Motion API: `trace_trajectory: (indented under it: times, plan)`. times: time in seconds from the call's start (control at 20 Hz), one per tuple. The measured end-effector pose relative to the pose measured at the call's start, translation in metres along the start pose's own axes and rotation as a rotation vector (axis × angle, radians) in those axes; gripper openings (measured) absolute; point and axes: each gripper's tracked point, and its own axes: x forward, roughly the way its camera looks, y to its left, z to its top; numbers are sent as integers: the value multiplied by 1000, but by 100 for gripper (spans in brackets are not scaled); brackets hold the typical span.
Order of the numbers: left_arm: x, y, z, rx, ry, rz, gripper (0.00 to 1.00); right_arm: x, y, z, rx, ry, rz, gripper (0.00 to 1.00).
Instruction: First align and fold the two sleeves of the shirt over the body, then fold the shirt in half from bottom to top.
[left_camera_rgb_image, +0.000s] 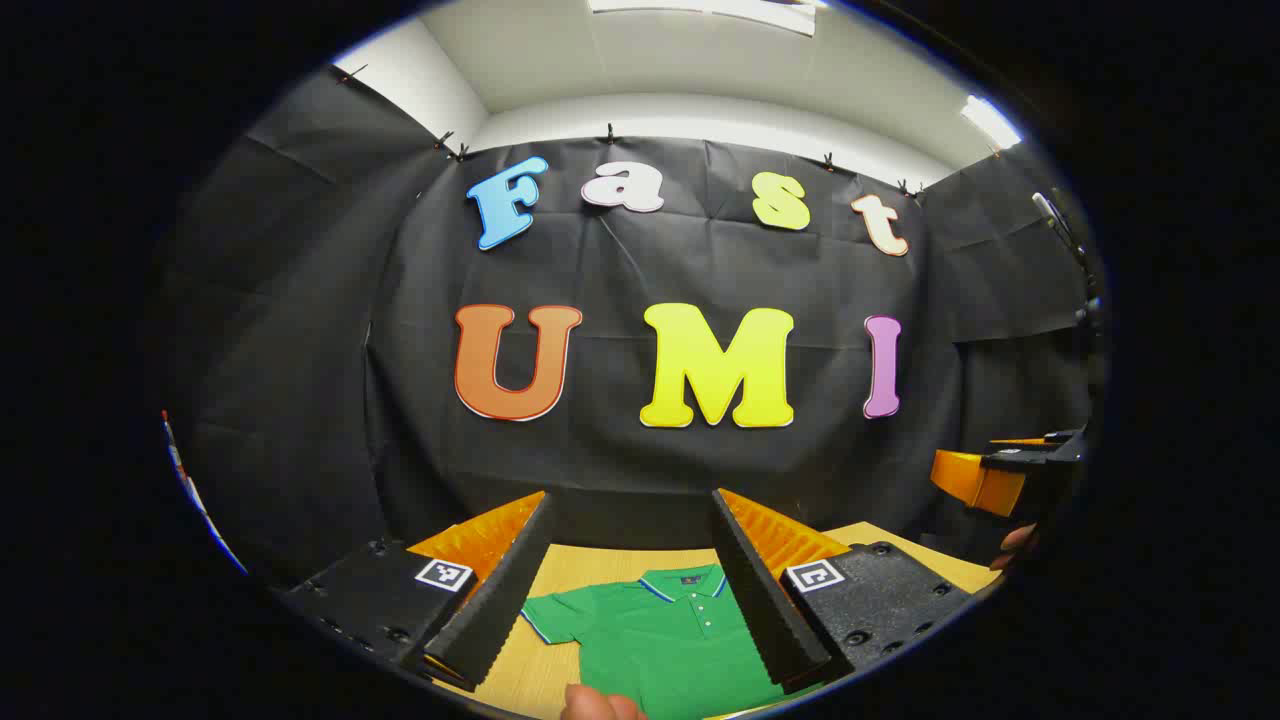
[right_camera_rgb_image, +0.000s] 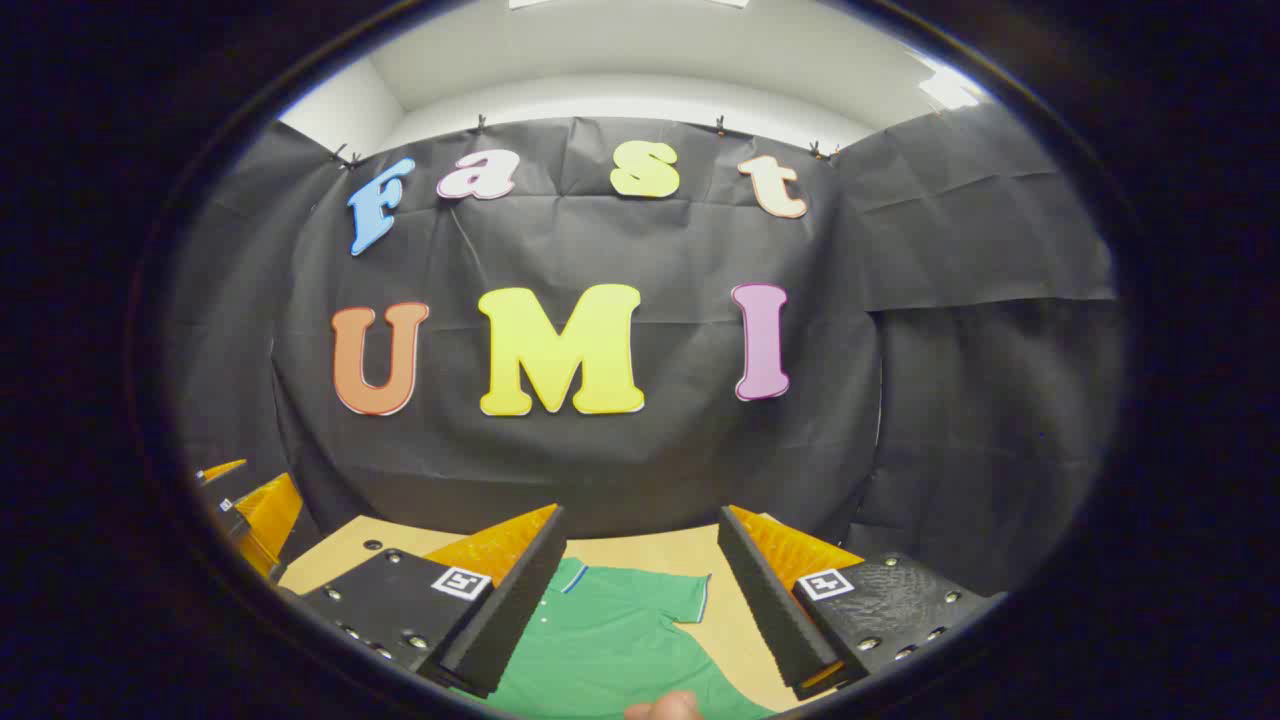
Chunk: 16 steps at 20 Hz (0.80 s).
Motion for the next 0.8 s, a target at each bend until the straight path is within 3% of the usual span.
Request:
trace_trajectory:
  times: [0.4, 0.8]
  plan:
    - [5, -11, 1, 28, -1, 22, 98, 16, 11, 4, -36, -7, 68, 96]
    - [11, -15, 0, 38, 5, 42, 98, 26, 6, 4, -40, 2, 77, 96]
